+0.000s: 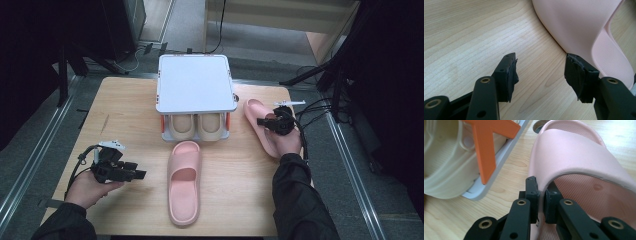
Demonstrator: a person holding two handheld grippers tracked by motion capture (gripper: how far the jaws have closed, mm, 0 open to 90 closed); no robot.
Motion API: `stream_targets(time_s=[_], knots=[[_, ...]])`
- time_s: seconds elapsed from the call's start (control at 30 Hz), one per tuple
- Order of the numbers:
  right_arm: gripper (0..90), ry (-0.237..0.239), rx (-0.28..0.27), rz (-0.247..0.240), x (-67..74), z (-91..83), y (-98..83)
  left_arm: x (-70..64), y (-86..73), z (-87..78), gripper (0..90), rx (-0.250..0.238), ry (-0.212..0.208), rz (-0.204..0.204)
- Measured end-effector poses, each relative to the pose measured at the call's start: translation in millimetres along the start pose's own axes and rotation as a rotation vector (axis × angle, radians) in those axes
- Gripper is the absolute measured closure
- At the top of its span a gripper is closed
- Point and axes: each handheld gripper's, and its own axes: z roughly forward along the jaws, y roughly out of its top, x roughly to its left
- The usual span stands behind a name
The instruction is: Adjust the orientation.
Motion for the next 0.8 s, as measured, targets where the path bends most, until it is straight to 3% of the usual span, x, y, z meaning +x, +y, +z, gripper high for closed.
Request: stream_targets(time_s=[0.23, 0.8], knots=[[85.6, 0.017, -0.007, 0.033, 1.9, -10.2, 1.1, -0.9, 4.3, 2.8, 42.6, -0.001, -0.008, 0.009], [85.5, 0.022, -0.007, 0.002, 30.2, -32.9, -8.8, -4.2, 23.3, 11.5, 42.6, -0.009, -0.027, 0.072]])
